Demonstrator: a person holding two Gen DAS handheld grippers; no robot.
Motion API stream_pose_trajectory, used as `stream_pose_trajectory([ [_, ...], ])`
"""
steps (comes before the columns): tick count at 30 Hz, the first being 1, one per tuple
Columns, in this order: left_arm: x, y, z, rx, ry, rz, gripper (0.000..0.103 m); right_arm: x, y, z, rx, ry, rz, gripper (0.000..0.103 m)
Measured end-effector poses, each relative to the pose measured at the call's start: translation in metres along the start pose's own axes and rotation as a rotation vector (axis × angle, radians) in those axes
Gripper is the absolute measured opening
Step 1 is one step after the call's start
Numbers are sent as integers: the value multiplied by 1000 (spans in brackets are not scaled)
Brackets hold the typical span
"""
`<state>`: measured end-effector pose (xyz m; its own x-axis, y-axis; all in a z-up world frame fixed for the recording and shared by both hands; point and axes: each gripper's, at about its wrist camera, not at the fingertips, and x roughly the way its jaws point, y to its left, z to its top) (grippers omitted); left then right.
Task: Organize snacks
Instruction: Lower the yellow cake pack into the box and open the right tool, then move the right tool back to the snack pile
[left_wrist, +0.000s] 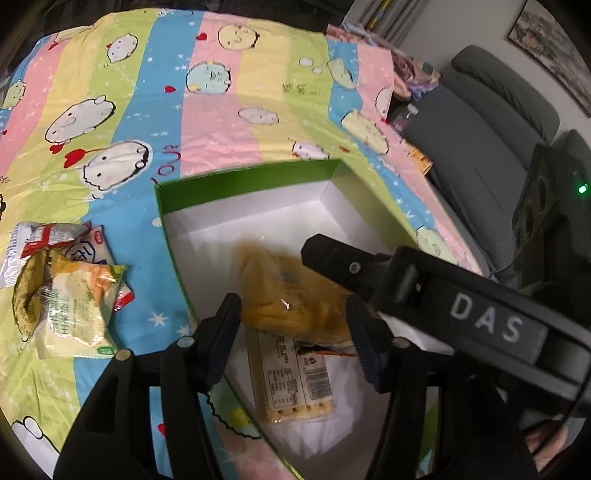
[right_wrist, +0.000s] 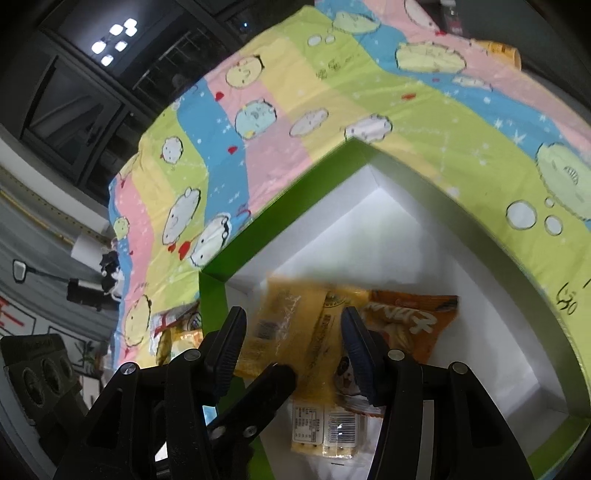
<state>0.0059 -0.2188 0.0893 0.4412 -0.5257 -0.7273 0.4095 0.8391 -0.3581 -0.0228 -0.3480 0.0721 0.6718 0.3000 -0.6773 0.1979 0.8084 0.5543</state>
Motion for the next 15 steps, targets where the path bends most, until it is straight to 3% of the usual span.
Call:
stream_pose_trajectory([
  [6, -42, 11, -4, -14, -86, -25, 79, -15, 15, -4, -39, -50, 13, 61],
  [8, -56, 19, -8, -22, -105, -26, 88, -21, 25, -6, -66, -75, 2, 68],
  [13, -88, 53, -19, -72, -148, 32, 94, -28, 54, -16, -142, -102, 14, 68],
  [15, -100, 71, -24, -97, -170, 67, 98, -27, 69, -21, -178, -104, 26, 75],
])
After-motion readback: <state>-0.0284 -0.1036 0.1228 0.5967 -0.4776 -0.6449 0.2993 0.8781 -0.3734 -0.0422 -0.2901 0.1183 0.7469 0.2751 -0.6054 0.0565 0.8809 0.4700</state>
